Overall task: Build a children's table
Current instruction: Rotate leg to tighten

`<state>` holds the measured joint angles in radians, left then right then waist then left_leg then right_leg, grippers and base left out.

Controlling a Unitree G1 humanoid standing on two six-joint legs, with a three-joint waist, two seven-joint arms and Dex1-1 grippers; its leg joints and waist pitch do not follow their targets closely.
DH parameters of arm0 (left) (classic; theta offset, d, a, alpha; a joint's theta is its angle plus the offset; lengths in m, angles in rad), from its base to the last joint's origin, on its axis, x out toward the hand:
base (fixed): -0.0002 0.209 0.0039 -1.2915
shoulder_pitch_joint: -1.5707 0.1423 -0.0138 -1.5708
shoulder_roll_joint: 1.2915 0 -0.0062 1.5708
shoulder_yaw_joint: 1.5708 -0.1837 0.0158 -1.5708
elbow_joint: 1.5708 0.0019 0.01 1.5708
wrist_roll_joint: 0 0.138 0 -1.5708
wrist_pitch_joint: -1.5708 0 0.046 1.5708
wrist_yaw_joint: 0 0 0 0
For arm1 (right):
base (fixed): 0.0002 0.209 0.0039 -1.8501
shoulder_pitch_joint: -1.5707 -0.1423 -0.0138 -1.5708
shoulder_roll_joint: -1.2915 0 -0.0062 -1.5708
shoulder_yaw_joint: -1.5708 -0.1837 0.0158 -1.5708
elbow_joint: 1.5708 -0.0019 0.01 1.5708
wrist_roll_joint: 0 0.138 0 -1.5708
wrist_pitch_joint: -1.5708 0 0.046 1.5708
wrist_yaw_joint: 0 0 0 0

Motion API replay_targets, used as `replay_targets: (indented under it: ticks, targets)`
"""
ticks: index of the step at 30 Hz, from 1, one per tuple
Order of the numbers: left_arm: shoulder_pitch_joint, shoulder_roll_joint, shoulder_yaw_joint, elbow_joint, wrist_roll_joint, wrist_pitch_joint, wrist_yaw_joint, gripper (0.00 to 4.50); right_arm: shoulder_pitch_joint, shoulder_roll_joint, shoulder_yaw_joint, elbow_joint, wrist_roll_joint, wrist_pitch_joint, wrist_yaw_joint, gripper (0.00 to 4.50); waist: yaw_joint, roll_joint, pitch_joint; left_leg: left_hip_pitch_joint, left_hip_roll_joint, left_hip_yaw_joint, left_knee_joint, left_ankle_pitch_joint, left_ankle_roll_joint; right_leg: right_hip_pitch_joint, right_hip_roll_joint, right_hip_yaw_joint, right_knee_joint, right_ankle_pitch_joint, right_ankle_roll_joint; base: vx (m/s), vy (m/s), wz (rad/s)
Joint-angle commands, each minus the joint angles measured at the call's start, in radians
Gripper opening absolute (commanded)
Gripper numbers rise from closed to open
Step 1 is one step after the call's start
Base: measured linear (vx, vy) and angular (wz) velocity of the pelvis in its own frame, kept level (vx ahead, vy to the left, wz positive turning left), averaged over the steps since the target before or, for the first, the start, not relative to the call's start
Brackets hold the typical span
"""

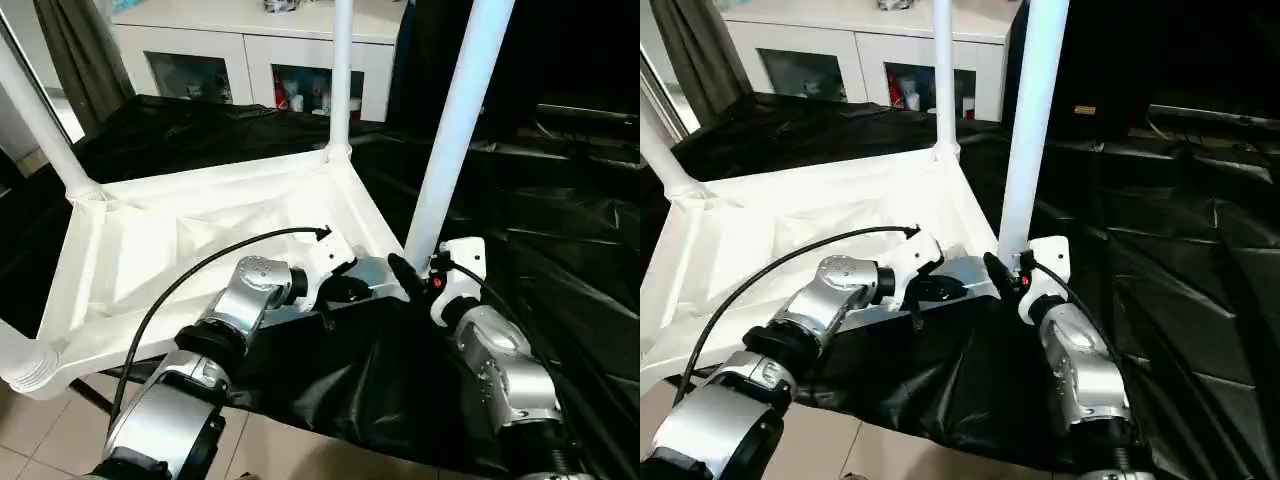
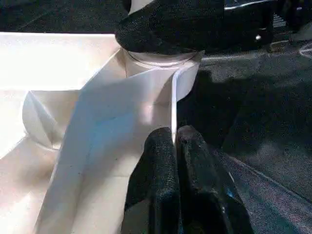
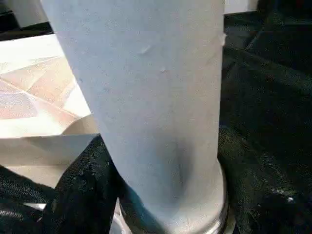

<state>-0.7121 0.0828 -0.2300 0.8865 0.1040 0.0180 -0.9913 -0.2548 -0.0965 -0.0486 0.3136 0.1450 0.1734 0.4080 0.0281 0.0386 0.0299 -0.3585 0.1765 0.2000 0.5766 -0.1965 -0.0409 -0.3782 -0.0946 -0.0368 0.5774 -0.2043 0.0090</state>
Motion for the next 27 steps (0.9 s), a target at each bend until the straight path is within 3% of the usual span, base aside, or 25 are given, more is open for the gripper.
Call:
replay_targets:
  ticks: [1, 2, 3, 6, 8, 11, 15, 16, 18, 20, 23, 27]
  targets:
    - [0.024, -0.021, -0.044, -0.005, -0.013, -0.012, -0.081, 0.00, -0.015, 0.005, 0.127, 0.021, 0.004, 0.031, 0.137, 3.26, -0.002, -0.026, -0.033, 0.007, 0.053, -0.032, -0.088, -0.329, 0.025, 0.015, -0.059, 0.034, -0.089, -0.383, -0.160, 0.000, 0.000, 0.00]
    - [0.024, -0.021, -0.044, -0.005, -0.013, -0.012, -0.081, 0.00, -0.015, 0.005, 0.127, 0.021, 0.004, 0.031, 0.137, 3.29, -0.002, -0.024, -0.034, 0.003, 0.053, -0.029, -0.086, -0.301, 0.032, 0.018, -0.058, 0.034, -0.086, -0.344, -0.167, 0.000, 0.000, 0.00]
    - [0.027, 0.019, -0.045, -0.011, -0.017, -0.024, -0.138, 0.00, -0.013, -0.040, 0.141, -0.003, 0.025, 0.047, 0.231, 3.54, -0.002, -0.030, -0.036, 0.004, 0.053, -0.028, -0.084, -0.288, 0.038, 0.018, -0.057, 0.034, -0.084, -0.325, -0.172, 0.000, 0.000, 0.00]
    - [0.023, 0.065, -0.045, -0.019, -0.027, -0.034, -0.216, 0.00, -0.008, -0.118, 0.176, -0.042, 0.041, 0.047, 0.372, 3.67, 0.001, -0.028, -0.038, -0.004, 0.052, -0.027, -0.081, -0.235, 0.062, 0.029, -0.059, 0.032, -0.074, -0.259, -0.194, 0.000, 0.000, 0.00]
    - [0.017, 0.088, -0.045, -0.023, -0.033, -0.027, -0.257, 0.00, -0.007, -0.159, 0.184, -0.063, 0.063, 0.049, 0.454, 3.67, 0.007, -0.029, -0.045, 0.004, 0.055, -0.023, -0.071, -0.166, 0.087, 0.029, -0.058, 0.031, -0.060, -0.120, -0.240, 0.027, -0.010, 0.01]
    - [0.009, 0.127, -0.051, -0.029, -0.039, -0.022, -0.330, 0.00, -0.014, -0.219, 0.188, -0.071, 0.090, 0.037, 0.577, 3.67, 0.018, -0.030, -0.050, -0.001, 0.057, -0.018, -0.059, -0.075, 0.133, 0.037, -0.053, 0.024, -0.034, 0.058, -0.295, 0.066, -0.007, 0.00]
    - [0.006, 0.161, -0.049, -0.037, -0.042, 0.000, -0.371, 0.00, -0.024, -0.272, 0.197, -0.066, 0.101, 0.003, 0.679, 3.67, 0.031, -0.026, -0.058, 0.002, 0.059, -0.015, -0.046, -0.010, 0.172, 0.036, -0.052, 0.021, -0.017, 0.185, -0.330, 0.000, 0.000, 0.00]
    - [0.004, 0.168, -0.050, -0.036, -0.045, 0.006, -0.388, 0.00, -0.028, -0.287, 0.197, -0.064, 0.112, 0.016, 0.712, 3.67, 0.037, -0.018, -0.058, 0.001, 0.059, -0.015, -0.044, 0.000, 0.178, 0.034, -0.053, 0.020, -0.015, 0.197, -0.335, 0.000, 0.000, 0.00]
    - [0.004, 0.180, -0.052, -0.035, -0.049, 0.013, -0.415, 0.00, -0.034, -0.311, 0.200, -0.061, 0.120, 0.025, 0.757, 3.67, 0.039, -0.025, -0.055, 0.000, 0.058, -0.014, -0.044, -0.023, 0.177, 0.035, -0.052, 0.020, -0.018, 0.168, -0.338, 0.000, 0.000, 0.00]
    - [0.006, 0.188, -0.052, -0.039, -0.056, 0.019, -0.433, 0.00, -0.040, -0.327, 0.199, -0.059, 0.130, 0.036, 0.785, 3.67, 0.040, -0.021, -0.052, -0.001, 0.060, -0.014, -0.046, -0.063, 0.159, 0.034, -0.054, 0.021, -0.022, 0.111, -0.336, 0.000, 0.000, 0.00]
    - [0.012, 0.192, -0.053, -0.043, -0.063, 0.026, -0.449, 0.00, -0.046, -0.334, 0.188, -0.056, 0.142, 0.043, 0.799, 3.42, 0.042, -0.020, -0.043, 0.004, 0.063, -0.013, -0.055, -0.169, 0.098, 0.027, -0.054, 0.024, -0.037, -0.051, -0.314, 0.000, 0.000, 0.00]
    - [0.024, 0.195, -0.052, -0.048, -0.067, 0.027, -0.452, 0.00, -0.043, -0.328, 0.182, -0.063, 0.154, 0.052, 0.795, 3.23, 0.040, -0.023, -0.043, 0.003, 0.063, -0.015, -0.059, -0.190, 0.065, 0.028, -0.055, 0.026, -0.041, -0.111, -0.289, 0.000, 0.000, 0.00]
